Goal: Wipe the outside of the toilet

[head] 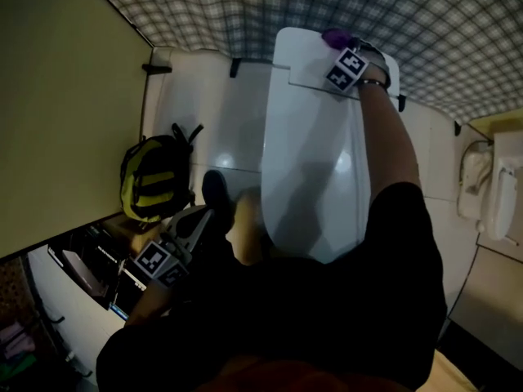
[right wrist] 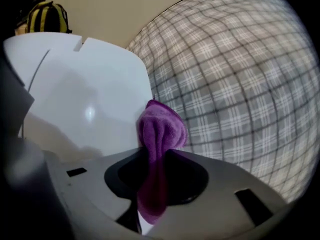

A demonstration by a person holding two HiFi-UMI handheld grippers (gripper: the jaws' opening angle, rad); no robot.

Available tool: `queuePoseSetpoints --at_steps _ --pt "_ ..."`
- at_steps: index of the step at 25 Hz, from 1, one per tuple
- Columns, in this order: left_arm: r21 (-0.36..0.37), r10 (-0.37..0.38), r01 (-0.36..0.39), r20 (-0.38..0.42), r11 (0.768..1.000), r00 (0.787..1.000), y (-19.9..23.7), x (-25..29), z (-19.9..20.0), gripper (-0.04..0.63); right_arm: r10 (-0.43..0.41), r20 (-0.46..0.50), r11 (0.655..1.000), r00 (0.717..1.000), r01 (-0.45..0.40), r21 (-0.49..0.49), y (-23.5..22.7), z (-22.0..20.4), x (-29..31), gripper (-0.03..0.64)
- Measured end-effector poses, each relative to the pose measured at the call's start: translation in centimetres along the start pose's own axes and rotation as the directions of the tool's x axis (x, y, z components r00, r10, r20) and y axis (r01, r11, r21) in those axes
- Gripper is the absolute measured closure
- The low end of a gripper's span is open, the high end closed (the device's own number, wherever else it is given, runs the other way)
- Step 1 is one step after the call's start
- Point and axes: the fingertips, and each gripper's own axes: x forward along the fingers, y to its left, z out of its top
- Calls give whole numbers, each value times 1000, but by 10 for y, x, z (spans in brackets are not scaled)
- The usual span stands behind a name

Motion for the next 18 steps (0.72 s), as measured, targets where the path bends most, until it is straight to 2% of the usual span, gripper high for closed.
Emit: queuePoseSetpoints --at_steps 3,6,10,13,15,18 --pt "-14 10 -9 20 1000 1000 4 -10 2 603 19 -28 998 999 -21 -59 5 3 3 526" --pt "0 17 -17 20 1000 1000 2 -14 0 603 128 -69 986 989 -134 -96 16 -1 -2 534" --pt "38 8 -9 26 999 1000 -18 -21 3 603 278 -124 945 953 -294 -140 34 -14 -37 537" --pt "79 -6 1 57 997 998 -43 -28 18 603 322 -168 910 932 -354 -216 37 -21 -85 537" --pt "92 -15 9 64 996 998 -58 -31 17 603 352 -188 885 917 -391 -252 61 -29 -109 537" --pt "119 -28 22 51 993 998 -77 -36 1 603 407 -201 849 891 -450 -277 124 -48 -135 534"
